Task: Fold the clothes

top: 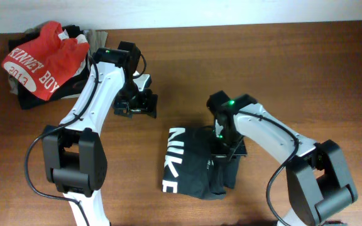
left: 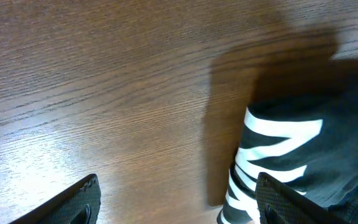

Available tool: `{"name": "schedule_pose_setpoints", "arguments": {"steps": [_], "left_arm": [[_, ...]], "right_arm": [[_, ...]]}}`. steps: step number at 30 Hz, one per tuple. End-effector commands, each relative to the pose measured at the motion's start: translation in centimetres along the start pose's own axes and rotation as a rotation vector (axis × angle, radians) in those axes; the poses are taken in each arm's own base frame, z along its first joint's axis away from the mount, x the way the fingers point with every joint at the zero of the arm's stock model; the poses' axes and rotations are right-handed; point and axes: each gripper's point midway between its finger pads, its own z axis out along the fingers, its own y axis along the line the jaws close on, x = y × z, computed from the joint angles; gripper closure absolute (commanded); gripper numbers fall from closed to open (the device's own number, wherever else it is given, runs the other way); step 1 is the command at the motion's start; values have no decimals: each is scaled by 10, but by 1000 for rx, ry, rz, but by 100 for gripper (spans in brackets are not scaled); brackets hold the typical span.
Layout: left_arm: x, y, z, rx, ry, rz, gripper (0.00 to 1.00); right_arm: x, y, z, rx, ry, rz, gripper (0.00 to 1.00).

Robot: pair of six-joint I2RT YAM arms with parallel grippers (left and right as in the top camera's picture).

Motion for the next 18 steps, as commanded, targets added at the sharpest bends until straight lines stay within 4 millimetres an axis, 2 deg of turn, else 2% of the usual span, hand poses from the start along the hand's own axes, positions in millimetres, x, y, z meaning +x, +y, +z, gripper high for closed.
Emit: {"name": "schedule_pose_setpoints", "arguments": {"steps": [1,6,8,11,14,15,18], "left_arm": [[1,2,5,-3,15,-18,20],[1,2,5,-3,15,-18,20],[1,2,5,-3,15,-18,20],[2,2,5,-4,16,-18,20],[2,2,5,-3,16,-18,20],[2,2,5,-3,16,-18,20],[1,2,5,-3,15,-17,20]], "right_arm": [[-6,-36,-23,103,-22,68,96],[-5,-60,-29,130,0,85,95],[-13,-76,-29,221,-47,86,88],[-24,-88,-19,242,-90,114,86],[-32,-110,-8,211,-121,234,86],[-33,-118,-5,203,-125,260,86],[-34,-134,-6,180,-125,328,96]]}}
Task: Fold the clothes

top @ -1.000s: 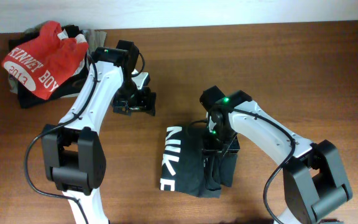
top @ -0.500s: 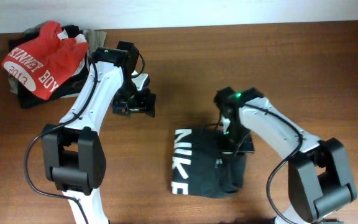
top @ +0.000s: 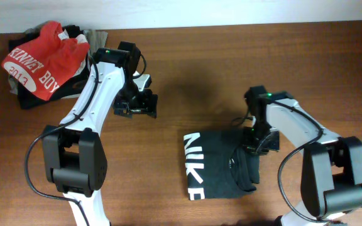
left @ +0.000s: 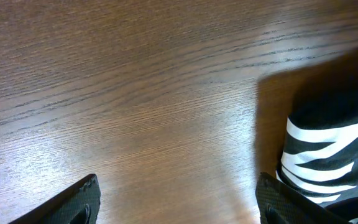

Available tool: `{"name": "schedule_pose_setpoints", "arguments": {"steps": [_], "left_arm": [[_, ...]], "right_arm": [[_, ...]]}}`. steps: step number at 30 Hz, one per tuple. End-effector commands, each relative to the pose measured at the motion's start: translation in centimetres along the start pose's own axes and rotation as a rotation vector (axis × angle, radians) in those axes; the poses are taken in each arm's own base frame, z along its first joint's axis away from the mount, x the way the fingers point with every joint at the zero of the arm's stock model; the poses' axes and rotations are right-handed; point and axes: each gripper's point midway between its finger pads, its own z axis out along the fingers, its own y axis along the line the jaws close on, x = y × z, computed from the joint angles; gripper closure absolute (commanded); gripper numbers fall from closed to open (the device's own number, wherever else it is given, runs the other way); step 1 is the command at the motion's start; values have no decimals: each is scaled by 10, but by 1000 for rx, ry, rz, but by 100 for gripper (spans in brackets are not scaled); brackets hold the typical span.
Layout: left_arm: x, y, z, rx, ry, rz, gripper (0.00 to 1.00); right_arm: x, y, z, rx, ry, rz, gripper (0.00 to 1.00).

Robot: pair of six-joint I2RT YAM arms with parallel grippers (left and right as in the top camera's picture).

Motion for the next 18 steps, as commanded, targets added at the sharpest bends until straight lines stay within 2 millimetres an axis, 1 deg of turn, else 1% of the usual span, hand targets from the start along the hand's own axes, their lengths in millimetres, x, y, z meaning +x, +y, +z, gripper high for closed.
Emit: {"name": "schedule_pose_setpoints", "arguments": {"steps": [1,3,5,6,8,9,10,11,13,15,16,17,18], "left_arm": [[0,2,5,-3,11,-17,20],[1,2,5,-3,12,-17,20],[1,2,5,-3,12,-18,20],[1,2,5,-3,12,-17,20],[0,2,5,-3,10,-17,20],[-1,2,5,-3,7,-17,20],[-1,2,5,-2,4,-16,20],[-1,2,5,-2,4,-16,20],[-1,2,5,-2,4,-16,20],[-2,2,5,-2,2,-15,20],[-3,1,5,-2,-1,-13,20],[-3,1,5,-2,-3,-12,20],[-3,1,5,-2,-3,-12,20]], "right_arm": [[-3,-15,-1,-10,5,71,96],[-2,-15,-8,-42,25,91,96],[-4,-14,-36,-63,20,99,96],[-5,-8,-51,-100,6,90,96],[-2,27,-80,-294,-17,-60,96],[3,41,-85,-359,-14,-123,96],[9,49,-84,-380,0,-182,92],[13,52,-79,-373,13,-206,90],[23,59,-61,-363,45,-235,88],[32,67,-37,-383,74,-256,85],[35,68,-19,-387,88,-249,81],[37,66,-10,-384,96,-246,80],[39,60,6,-365,116,-217,79]]}}
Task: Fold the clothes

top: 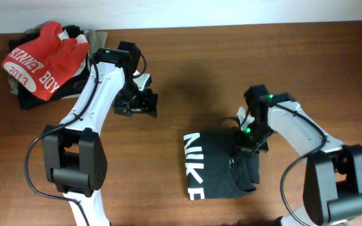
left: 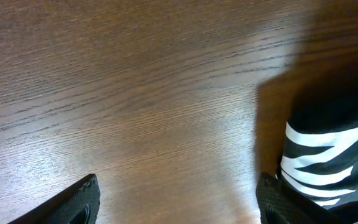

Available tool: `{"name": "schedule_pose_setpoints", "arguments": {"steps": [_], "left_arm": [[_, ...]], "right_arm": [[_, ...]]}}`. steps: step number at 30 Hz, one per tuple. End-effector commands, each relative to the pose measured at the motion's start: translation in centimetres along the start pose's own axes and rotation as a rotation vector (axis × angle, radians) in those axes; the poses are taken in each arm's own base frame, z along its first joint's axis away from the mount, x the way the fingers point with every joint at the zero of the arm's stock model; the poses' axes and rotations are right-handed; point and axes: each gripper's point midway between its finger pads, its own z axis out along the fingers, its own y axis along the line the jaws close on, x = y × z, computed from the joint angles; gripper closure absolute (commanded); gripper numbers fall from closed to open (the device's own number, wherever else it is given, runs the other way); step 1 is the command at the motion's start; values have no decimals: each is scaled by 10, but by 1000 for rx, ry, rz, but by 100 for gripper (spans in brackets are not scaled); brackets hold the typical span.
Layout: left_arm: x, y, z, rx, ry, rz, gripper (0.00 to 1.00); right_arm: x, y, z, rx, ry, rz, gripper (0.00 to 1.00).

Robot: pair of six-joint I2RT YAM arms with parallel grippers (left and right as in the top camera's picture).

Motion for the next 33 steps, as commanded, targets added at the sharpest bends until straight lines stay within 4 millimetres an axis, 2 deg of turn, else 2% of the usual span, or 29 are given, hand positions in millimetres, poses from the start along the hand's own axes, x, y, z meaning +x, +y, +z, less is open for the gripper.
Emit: {"name": "schedule_pose_setpoints", "arguments": {"steps": [1,2,3,5,9,10,12,13,14,16,19,20,23,26,29,33], "left_arm": [[1,1,5,-2,14,-16,20],[1,1,5,-2,14,-16,20],[1,1,5,-2,13,-16,20],[1,1,5,-2,11,-16,20],[1,0,5,5,12,-16,20],[1,-2,5,14,14,-16,16],[3,-15,7,85,25,-12,1],[5,-26,10,144,33,-9,1],[10,-39,15,206,52,-5,1],[26,-60,31,294,114,7,1],[55,-92,63,439,190,55,1],[65,-109,71,534,206,91,1],[86,-140,84,693,221,170,1],[90,-157,92,692,213,227,1],[83,-178,103,662,166,266,1],[77,-193,124,577,157,185,1]], "right_arm": [[13,-30,28,62,56,119,84],[12,-48,28,136,48,176,88],[11,-57,24,171,39,197,89],[6,-65,13,178,26,232,92],[-14,-74,-36,251,-32,263,93],[-20,-73,-51,273,-56,260,87],[-38,-72,-86,310,-138,254,57],[-49,-72,-102,315,-187,254,25],[-57,-72,-114,305,-227,261,1],[-70,-81,-135,288,-302,295,1],[-88,-114,-158,266,-415,381,1],[-89,-127,-162,261,-432,415,1],[-81,-159,-172,253,-450,512,1],[-76,-174,-176,249,-457,556,1],[-77,-174,-177,249,-458,557,1],[-77,-174,-177,249,-458,557,1]]}}
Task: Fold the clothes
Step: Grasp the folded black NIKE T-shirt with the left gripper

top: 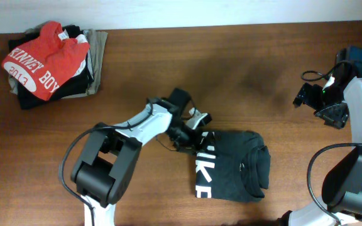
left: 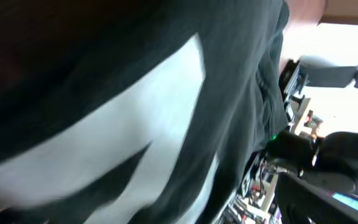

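Observation:
A folded black shirt with white NIKE lettering point(top: 234, 171) lies on the wooden table point(top: 168, 69), right of the middle. My left gripper point(top: 192, 136) is down at the shirt's upper left corner, by the lettering. In the left wrist view, blurred black cloth with white letters point(left: 135, 124) fills the frame and hides the fingers, so whether they are open or shut does not show. My right gripper point(top: 318, 105) is at the far right edge, well away from the shirt; its jaw state does not show.
A pile of clothes topped by a red shirt with white print point(top: 46, 59) sits at the back left corner. The back edge of the table runs along the top of the overhead view.
My left gripper has gone from open above bare wood left of the shirt to the shirt's upper left corner. My right gripper has left the shirt's right side for the far right edge.
At first my right gripper was on the shirt's upper right part, the left one open over bare wood. By the second moment the shirt lay further right. The right gripper stayed at its right side; now it is away and the left is at the shirt.

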Available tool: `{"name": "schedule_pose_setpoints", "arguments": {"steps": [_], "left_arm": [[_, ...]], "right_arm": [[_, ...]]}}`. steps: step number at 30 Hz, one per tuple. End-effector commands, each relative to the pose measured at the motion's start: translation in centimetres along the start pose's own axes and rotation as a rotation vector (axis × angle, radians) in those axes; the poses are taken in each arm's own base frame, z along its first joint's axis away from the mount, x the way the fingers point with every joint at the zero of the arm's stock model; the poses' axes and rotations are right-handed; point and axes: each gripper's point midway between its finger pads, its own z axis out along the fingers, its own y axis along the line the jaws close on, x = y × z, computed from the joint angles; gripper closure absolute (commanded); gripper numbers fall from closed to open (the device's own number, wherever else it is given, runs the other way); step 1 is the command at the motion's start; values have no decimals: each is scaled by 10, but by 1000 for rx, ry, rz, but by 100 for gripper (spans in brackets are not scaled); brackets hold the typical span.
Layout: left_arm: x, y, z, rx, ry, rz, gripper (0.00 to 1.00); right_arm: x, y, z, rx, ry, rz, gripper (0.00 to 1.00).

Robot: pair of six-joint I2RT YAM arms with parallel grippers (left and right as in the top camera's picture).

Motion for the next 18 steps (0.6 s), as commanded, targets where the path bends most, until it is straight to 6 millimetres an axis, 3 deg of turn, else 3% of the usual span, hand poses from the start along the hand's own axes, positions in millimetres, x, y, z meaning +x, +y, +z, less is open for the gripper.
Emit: {"name": "schedule_pose_setpoints", "arguments": {"steps": [1,5,6,9,10,12,14,18], "left_arm": [[0,14,23,-88,10,-151,1],[2,24,42,-145,22,-201,2],[1,23,44,-144,21,-195,11],[-12,22,44,-137,-25,-148,89],[-19,21,43,-131,-52,-124,99],[-31,22,38,-122,-91,-107,99],[-47,33,17,-120,-145,-127,100],[-79,92,-61,-248,-302,-203,99]], "right_arm": [[-5,-1,-6,5,-25,6,1],[-5,-1,-6,5,-25,6,1],[-5,-1,-6,5,-25,6,1],[-5,-1,-6,5,-25,6,1],[-5,-1,-6,5,-25,6,1],[-5,-1,-6,5,-25,6,1],[-5,-1,-6,5,-25,6,1],[-5,-1,-6,5,-25,6,1]]}}
